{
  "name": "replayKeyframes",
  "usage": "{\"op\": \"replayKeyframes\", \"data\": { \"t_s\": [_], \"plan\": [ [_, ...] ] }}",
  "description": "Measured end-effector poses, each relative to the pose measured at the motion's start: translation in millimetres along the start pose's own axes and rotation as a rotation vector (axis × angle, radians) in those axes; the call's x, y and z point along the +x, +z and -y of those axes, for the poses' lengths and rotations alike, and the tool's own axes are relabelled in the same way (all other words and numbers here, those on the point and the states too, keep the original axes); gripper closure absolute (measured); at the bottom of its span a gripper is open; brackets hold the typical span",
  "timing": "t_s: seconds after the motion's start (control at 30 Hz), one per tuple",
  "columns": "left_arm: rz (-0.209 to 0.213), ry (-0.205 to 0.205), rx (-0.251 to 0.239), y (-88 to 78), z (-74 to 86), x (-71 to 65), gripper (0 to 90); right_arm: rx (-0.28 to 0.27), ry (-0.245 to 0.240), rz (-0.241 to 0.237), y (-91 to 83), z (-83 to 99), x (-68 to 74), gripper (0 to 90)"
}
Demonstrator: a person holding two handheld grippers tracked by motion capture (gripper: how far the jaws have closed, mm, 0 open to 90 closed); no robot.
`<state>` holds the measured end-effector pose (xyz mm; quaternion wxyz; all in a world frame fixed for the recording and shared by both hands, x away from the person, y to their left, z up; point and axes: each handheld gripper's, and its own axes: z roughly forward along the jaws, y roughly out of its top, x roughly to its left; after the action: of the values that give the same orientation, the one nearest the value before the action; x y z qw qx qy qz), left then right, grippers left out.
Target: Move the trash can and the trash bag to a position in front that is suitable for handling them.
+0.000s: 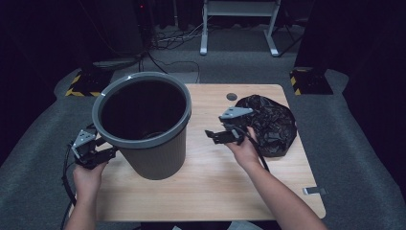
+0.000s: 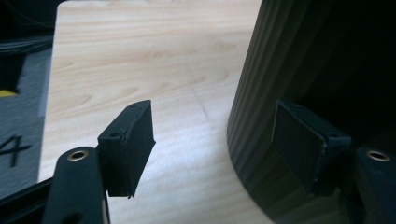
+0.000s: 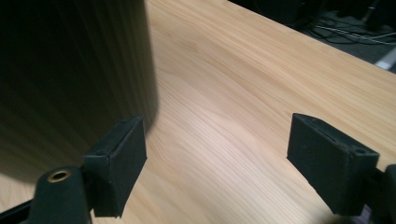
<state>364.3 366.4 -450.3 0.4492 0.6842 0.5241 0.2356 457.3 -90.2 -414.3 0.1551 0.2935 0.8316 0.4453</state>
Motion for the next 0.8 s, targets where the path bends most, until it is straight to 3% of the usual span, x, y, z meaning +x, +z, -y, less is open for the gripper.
{"op": "replayKeyframes", "data": {
  "t_s": [0.07, 0.13, 0.23, 0.37, 0.57, 0.73, 0.77, 0.8],
  "plan": [
    [0.021, -0.009, -0.013, 2.0, -0.4, 2.0, 31.6, -0.010, -0.001, 0.002, 15.2, -6.6, 8.3, 22.4],
    [0.025, 0.014, -0.015, 3.5, 0.1, 0.2, 35.6, -0.012, 0.013, 0.005, 26.9, -11.1, 13.6, 22.8],
    [0.077, 0.065, -0.041, 5.8, 1.8, -8.3, 41.5, -0.016, 0.046, -0.023, 42.1, -13.8, 21.4, 32.0],
    [0.096, 0.101, -0.037, 6.0, 3.3, -21.0, 42.8, 0.008, 0.039, 0.072, 40.6, -10.1, 27.3, 38.8],
    [0.138, 0.151, -0.028, 6.5, 7.6, -58.4, 43.6, 0.022, 0.062, 0.076, 9.2, 11.4, 21.3, 42.7],
    [0.179, 0.206, 0.003, 7.7, 13.1, -101.9, 43.0, 0.037, 0.056, 0.089, -34.2, 37.8, 14.7, 42.2],
    [0.186, 0.242, 0.013, 6.8, 17.4, -121.1, 42.0, 0.036, 0.069, 0.083, -54.2, 51.7, 12.4, 40.3],
    [0.186, 0.242, 0.013, 6.8, 17.4, -121.1, 40.4, 0.036, 0.069, 0.083, -54.2, 51.7, 12.4, 40.3]
  ]
}}
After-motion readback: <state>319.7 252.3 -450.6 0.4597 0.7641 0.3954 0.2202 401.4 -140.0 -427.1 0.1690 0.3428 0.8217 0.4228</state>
